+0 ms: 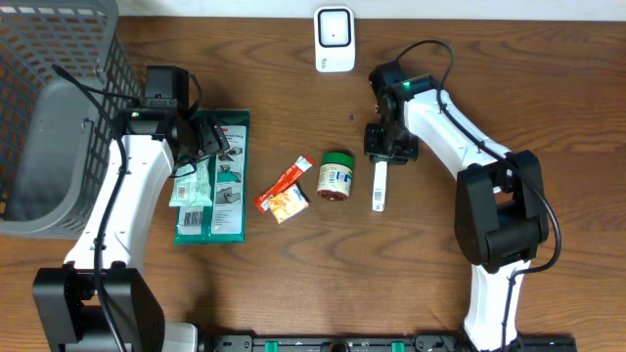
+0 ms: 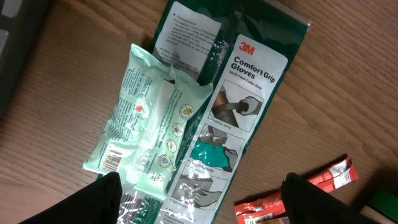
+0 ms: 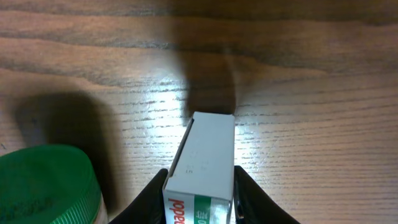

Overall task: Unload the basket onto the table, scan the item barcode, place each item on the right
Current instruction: 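Close the right gripper on the Panadol box and lift it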

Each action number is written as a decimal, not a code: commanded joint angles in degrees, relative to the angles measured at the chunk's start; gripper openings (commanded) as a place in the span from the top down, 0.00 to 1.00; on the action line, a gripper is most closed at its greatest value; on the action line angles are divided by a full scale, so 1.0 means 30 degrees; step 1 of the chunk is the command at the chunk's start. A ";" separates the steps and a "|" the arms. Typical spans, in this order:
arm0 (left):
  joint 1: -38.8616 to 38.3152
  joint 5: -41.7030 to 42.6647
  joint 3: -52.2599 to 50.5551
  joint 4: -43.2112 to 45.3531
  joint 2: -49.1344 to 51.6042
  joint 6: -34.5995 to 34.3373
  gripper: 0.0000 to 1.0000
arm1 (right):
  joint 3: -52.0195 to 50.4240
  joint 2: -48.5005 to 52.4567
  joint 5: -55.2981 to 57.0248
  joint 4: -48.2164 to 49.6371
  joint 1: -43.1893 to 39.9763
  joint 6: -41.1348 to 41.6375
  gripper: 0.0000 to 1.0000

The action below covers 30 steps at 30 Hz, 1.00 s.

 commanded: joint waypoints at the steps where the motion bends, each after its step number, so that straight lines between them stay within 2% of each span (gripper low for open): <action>1: 0.0058 -0.0160 0.0277 -0.0044 -0.0211 -0.0022 0.17 | -0.0066 0.0117 0.0219 -0.0306 -0.0495 -0.0590 0.71; 4: 0.0058 -0.0160 0.0277 -0.0044 -0.0211 -0.0022 0.17 | -0.0066 0.0117 0.0219 -0.0663 -0.0503 -0.0874 0.77; 11: 0.0058 -0.0160 0.0277 -0.0044 -0.0211 -0.0022 0.17 | -0.0066 0.0117 0.0219 -0.0670 -0.0546 -0.0882 0.84; 15: 0.0058 -0.0160 0.0277 -0.0044 -0.0211 -0.0022 0.17 | 0.0415 0.0117 0.0153 -0.1129 -0.0546 -0.0903 0.94; 19: 0.0058 -0.0160 0.0277 -0.0044 -0.0211 -0.0022 0.17 | 0.1829 -0.0036 0.0160 -0.2164 -0.0546 -0.1734 0.87; 23: 0.0058 -0.0160 0.0277 -0.0036 -0.0211 -0.0022 0.17 | 0.3504 -0.0488 0.0277 -0.3133 -0.0517 -0.2025 0.86; 30: 0.0058 -0.0160 0.0277 -0.0044 -0.0211 -0.0022 0.17 | 0.4707 -0.2987 0.3417 -0.2084 -0.0481 -0.1967 0.94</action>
